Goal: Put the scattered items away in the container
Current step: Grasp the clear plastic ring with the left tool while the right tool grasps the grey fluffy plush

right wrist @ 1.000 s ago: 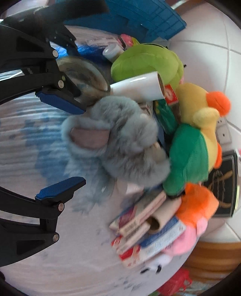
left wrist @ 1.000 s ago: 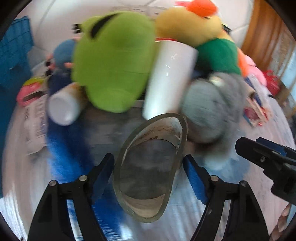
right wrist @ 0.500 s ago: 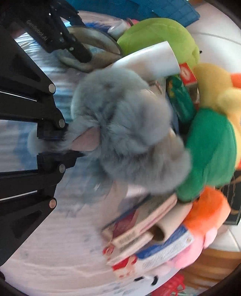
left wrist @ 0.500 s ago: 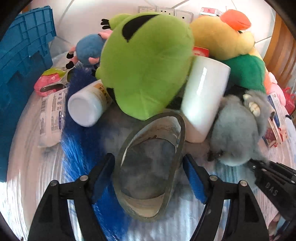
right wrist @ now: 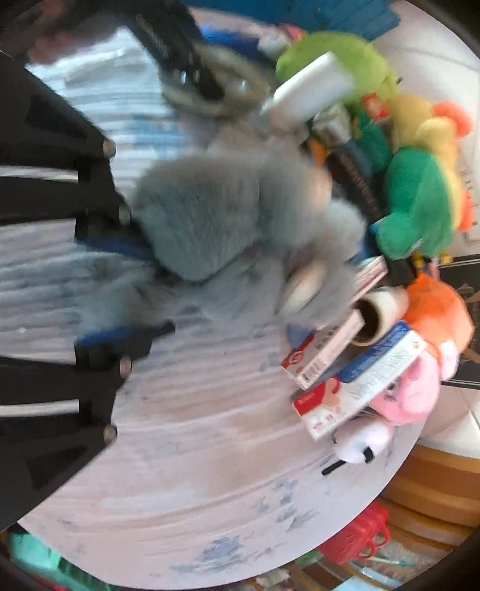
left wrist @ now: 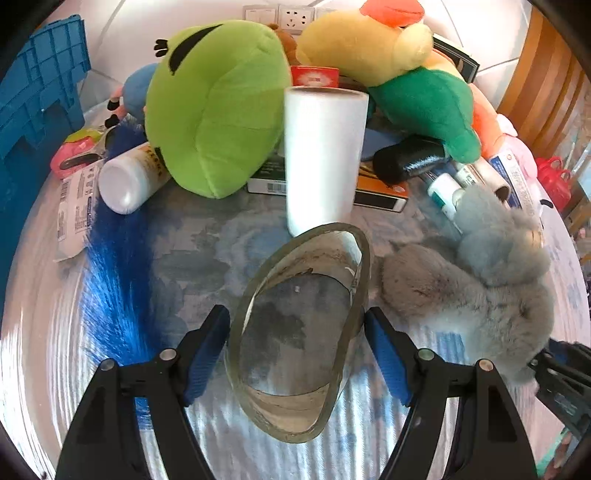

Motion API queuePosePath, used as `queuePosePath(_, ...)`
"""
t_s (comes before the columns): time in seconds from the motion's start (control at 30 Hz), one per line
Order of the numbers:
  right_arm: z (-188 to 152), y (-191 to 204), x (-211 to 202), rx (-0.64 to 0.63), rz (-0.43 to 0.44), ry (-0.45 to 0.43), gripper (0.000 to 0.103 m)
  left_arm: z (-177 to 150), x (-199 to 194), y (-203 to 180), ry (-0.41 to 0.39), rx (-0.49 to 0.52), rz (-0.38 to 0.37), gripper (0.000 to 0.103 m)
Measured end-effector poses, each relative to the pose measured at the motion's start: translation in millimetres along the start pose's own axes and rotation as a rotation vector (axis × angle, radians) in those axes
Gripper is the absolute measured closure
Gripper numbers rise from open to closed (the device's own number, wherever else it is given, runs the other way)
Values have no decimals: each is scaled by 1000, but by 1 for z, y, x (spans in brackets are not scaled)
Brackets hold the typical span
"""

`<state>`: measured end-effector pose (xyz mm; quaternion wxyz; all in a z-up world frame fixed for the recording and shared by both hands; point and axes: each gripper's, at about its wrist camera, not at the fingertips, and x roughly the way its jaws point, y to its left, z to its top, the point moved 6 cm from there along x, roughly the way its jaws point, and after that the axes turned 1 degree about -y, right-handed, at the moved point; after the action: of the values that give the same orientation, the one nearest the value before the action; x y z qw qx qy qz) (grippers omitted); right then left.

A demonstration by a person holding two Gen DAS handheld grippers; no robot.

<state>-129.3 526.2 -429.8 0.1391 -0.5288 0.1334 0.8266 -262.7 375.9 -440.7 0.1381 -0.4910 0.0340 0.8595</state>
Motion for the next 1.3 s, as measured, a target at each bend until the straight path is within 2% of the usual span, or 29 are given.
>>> queuePosePath(0.03,1,2,-8,4,16,-11,55,2,0,-1,-4,9,-1,28)
queuePosePath(0.1,8,6,-24,23,58,-41,49,9,6,0,-3,19,1,28)
queuePosePath(0.2,8,16,-35,36,98,-66,48,12,8,-10,-5,25,-6,28)
queuePosePath(0.3,17,24,-20,29,85,-67,48,14,9,-17,-9,46,-6,28)
queuePosePath(0.43,10,19,12,45,107,-42,48,14,14,-18,-13,56,3,28)
queuePosePath(0.5,9,14,28,60,117,-41,44,15,14,-19,-24,60,8,28)
queuePosePath(0.6,9,6,37,97,146,-45,42,17,17,-19,-32,54,10,28)
queuePosePath(0.7,9,5,37,81,132,-82,41,18,19,-20,-37,61,11,27)
queuePosePath(0.8,6,8,37,22,94,-98,46,17,22,-21,-41,75,12,24)
queuePosePath(0.83,4,11,36,-5,72,-96,58,17,22,-22,-43,85,16,25)
queuePosePath(0.87,1,14,34,-19,66,-94,60,16,20,-22,-45,89,17,25)
queuePosePath(0.97,-7,16,32,-40,51,-103,60,13,18,-20,-54,71,20,26)
queuePosePath(1.07,-3,17,33,-55,55,-118,55,16,20,-22,-54,67,27,26)
queuePosePath(1.13,1,16,34,-50,55,-165,54,17,20,-22,-60,61,29,26)
queuePosePath(1.2,1,18,35,-57,30,-192,56,17,20,-23,-72,64,33,26)
queuePosePath(1.23,0,19,34,-60,25,-198,60,17,19,-24,-76,69,38,27)
queuePosePath(1.3,-4,19,32,-47,36,-198,62,16,17,-24,-81,71,49,28)
